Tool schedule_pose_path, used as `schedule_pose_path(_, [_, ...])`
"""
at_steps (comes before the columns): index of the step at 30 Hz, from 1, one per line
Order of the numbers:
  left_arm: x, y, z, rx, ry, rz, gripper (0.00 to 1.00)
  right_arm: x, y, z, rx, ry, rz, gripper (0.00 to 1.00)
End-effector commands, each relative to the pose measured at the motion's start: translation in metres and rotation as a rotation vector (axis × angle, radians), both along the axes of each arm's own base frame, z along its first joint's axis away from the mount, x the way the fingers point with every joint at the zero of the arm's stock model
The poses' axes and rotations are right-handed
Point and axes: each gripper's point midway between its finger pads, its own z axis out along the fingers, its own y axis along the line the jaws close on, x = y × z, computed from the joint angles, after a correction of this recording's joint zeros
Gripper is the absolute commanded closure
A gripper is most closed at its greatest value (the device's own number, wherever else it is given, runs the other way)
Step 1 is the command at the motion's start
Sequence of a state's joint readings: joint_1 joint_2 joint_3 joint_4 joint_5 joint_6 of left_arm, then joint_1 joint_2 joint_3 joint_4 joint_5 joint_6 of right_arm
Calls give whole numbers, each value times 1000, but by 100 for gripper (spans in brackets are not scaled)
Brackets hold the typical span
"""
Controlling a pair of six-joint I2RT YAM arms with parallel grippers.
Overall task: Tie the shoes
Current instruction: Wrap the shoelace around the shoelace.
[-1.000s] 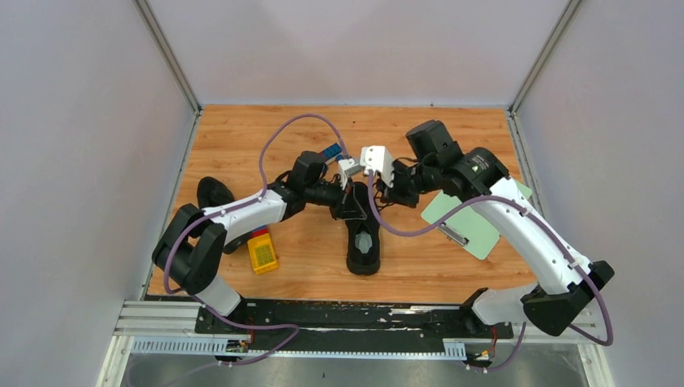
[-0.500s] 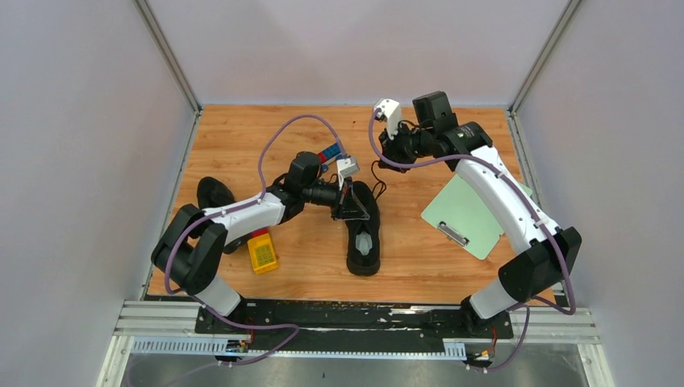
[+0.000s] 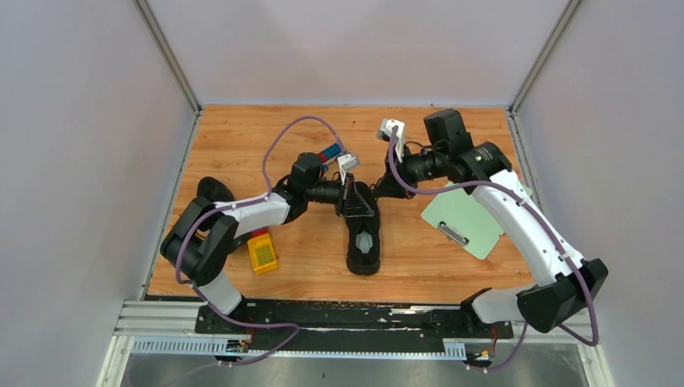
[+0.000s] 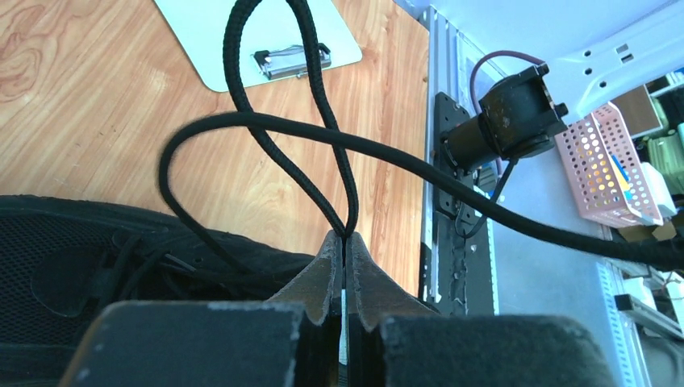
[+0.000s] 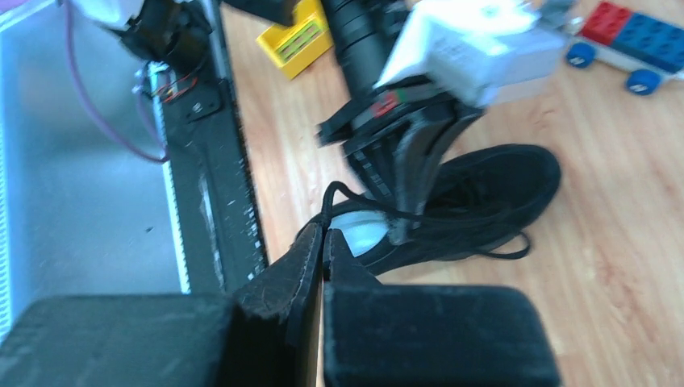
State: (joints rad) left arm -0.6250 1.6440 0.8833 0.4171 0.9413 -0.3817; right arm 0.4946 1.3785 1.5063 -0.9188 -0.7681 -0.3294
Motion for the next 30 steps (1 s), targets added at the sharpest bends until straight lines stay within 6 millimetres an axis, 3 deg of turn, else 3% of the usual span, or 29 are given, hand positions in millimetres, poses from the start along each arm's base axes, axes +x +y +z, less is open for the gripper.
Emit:
schedule_pose_path(1, [9,-5,13,-47,-15,22,100,-52,-3,2,41,45,149,100])
schedule_pose_path(5, [11,0,7,6,-28,28,100,-79,-21,-22,-31,49,198,100])
schedule_pose_path(10, [11,13,5,73,-53,54,100,-98,-41,-42,-122,-24,226,100])
schedule_pose_path(19, [26,18,4,91,-45,110,100,-103,-56,-65,-214,-65,242,100])
schedule_pose_path(24, [24,18,0,86,-31,109,100,-83,-34,-53,-165,-89,211,100])
schedule_pose_path(30, [21,18,1,84,-35,104,100,-51,9,-6,-88,-167,218,100])
